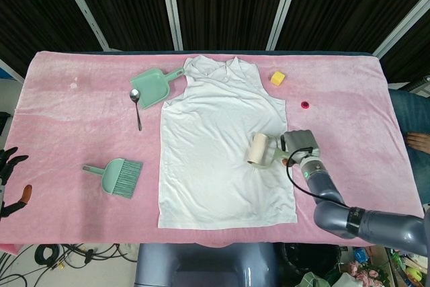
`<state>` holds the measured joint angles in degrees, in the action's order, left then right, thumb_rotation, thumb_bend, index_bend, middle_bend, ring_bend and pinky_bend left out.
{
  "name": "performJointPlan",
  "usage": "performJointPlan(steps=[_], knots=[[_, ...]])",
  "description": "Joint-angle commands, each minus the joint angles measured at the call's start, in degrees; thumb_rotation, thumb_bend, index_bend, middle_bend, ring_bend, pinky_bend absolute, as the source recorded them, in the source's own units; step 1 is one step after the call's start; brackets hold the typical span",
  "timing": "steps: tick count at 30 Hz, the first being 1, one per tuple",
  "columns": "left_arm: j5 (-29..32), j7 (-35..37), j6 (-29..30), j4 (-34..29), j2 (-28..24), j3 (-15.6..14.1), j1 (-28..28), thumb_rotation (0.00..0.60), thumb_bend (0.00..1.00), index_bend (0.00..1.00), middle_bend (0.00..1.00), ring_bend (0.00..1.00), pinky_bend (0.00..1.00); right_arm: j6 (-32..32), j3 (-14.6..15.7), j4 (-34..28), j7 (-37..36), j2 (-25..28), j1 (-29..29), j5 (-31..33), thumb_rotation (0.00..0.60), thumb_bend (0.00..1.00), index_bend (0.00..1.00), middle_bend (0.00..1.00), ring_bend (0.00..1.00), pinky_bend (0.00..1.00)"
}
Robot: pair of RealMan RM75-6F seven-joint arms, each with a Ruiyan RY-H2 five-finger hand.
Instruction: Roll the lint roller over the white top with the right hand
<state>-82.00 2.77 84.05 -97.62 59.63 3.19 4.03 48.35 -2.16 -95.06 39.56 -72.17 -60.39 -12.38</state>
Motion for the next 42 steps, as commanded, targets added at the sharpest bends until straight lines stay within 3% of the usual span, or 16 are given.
performJointPlan(steps=[1,12,42], knots=[[-0.1,-0.2,0.1,-0.1,0.1,0.0,0.0,0.600,0.43,0.19,0.08,0.00,0.01,-1.1,1.2,-0.8,0.3,1.7,-0.1,1.7,0.600,0.71,0.69,0.62,0.61,0.53],[-0.5,-0.2,0.6,-0.2,0.2,-0.1,-0.2,0.600,0.43,0.19,0.08,0.00,0.01,-5.1,1.6,0.6,-0.2,1.0,-3.1,4.4,0.600,0.71,0.69,0.62,0.61,0.53],[-0.8,1.7,0.0,0.5,0.2,0.1,0.2,0.600,0.43,0.19,0.08,0.00,0.01,-7.8,-0.3,12.2,3.2,-13.5,-18.2,17.1,0.600,0.71,0.70,0.63,0.61,0.54]])
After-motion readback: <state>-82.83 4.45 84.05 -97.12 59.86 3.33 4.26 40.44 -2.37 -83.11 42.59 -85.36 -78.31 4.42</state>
